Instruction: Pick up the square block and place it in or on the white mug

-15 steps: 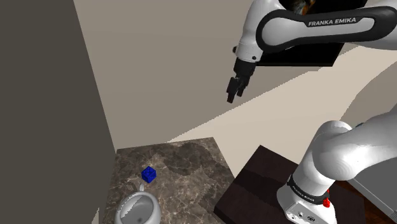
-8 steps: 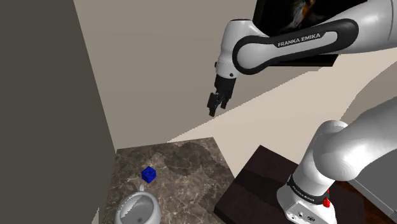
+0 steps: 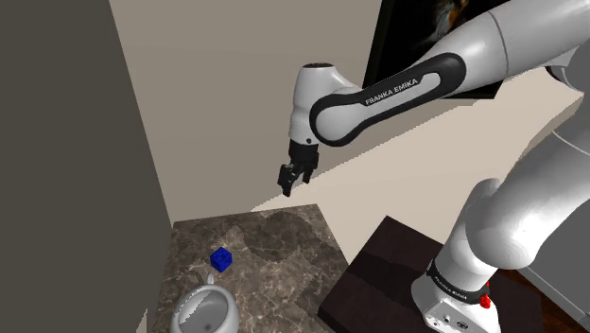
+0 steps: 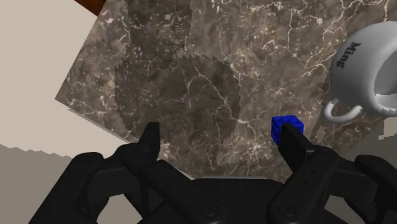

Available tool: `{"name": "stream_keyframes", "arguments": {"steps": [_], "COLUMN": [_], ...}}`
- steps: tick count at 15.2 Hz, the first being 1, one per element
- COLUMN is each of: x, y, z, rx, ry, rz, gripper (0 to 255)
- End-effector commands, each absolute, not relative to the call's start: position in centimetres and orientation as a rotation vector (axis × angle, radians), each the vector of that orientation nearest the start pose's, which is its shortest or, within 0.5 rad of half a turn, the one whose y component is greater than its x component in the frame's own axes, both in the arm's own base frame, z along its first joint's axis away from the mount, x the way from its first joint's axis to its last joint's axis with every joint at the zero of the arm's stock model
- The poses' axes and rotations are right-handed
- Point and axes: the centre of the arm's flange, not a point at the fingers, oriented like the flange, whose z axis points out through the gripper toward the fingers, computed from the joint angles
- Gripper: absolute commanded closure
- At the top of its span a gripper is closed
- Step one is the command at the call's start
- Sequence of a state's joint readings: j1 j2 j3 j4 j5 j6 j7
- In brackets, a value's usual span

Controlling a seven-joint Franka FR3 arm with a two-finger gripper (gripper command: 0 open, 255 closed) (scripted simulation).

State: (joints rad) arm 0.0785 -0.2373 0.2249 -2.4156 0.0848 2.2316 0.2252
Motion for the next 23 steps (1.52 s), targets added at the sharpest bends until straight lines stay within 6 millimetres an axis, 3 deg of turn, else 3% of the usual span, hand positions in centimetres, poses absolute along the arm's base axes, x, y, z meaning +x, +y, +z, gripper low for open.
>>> {"name": "stream_keyframes", "arguments": {"steps": [1,23], "x": [45.3,58.0], "y": [16.0,32.7], "z": [38.3,17.8], "rx": [-3.113,-3.136], "ry": [-0.028,0.044], "rz": [-0.064,-0.018], "gripper": [0,0]}}
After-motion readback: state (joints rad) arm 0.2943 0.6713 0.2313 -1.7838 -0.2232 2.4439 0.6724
